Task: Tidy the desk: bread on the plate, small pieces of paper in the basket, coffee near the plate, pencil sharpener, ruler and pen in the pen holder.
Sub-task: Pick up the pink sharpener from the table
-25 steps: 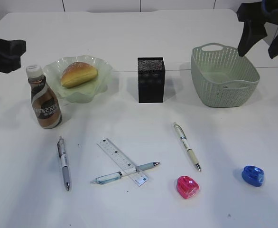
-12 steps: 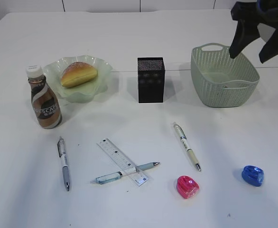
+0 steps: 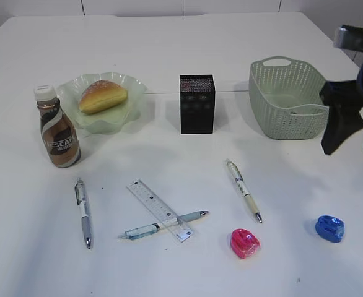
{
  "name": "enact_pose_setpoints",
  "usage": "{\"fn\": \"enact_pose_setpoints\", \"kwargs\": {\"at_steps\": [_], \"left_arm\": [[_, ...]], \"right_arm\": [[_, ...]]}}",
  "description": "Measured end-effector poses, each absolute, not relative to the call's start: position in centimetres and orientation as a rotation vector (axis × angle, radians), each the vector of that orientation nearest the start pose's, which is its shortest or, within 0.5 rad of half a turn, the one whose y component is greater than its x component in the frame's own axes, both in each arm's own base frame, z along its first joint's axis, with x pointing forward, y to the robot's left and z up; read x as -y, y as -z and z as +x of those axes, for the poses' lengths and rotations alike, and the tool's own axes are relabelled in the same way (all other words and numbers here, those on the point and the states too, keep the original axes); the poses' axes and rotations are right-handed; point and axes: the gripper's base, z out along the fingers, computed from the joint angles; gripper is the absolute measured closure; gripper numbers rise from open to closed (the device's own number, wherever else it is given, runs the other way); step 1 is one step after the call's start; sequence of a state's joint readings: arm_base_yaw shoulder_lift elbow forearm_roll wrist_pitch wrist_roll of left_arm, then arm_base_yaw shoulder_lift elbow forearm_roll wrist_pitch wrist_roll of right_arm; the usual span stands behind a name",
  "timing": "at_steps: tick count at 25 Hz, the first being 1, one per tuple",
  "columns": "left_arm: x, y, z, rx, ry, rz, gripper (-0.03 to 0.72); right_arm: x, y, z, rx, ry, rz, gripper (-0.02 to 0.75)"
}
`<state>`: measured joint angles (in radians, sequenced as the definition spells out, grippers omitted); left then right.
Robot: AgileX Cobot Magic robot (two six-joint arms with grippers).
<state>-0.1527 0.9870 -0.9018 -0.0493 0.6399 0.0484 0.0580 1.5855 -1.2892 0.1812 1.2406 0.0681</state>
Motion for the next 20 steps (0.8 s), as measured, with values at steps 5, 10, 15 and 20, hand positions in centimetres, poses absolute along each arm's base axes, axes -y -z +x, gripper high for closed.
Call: {"fn": "enact_pose_setpoints", "kwargs": {"at_steps": [5, 10, 15, 20], "left_arm": [[3.3, -35.2, 19.6, -2.215, 0.115, 0.196, 0.26], [3.3, -34.8, 19.3, -2.277, 0.114, 0.204, 0.267], [3.3, -34.6, 19.1, -2.304, 0.116, 0.206, 0.267], [3.3, -34.6, 19.1, -2.307, 0.116, 0.207, 0.27]], "right_arm": [[-2.6, -26.2, 28.7, -3.101, -0.156, -0.096, 0.208], [-2.6, -25.8, 28.6, -3.081, -0.148, -0.348, 0.208], [-2.6, -25.9, 28.5, -3.033, -0.142, -0.589, 0.208], [-2.7, -25.1, 28.3, -3.009, -0.168, -0.764, 0.208]]}}
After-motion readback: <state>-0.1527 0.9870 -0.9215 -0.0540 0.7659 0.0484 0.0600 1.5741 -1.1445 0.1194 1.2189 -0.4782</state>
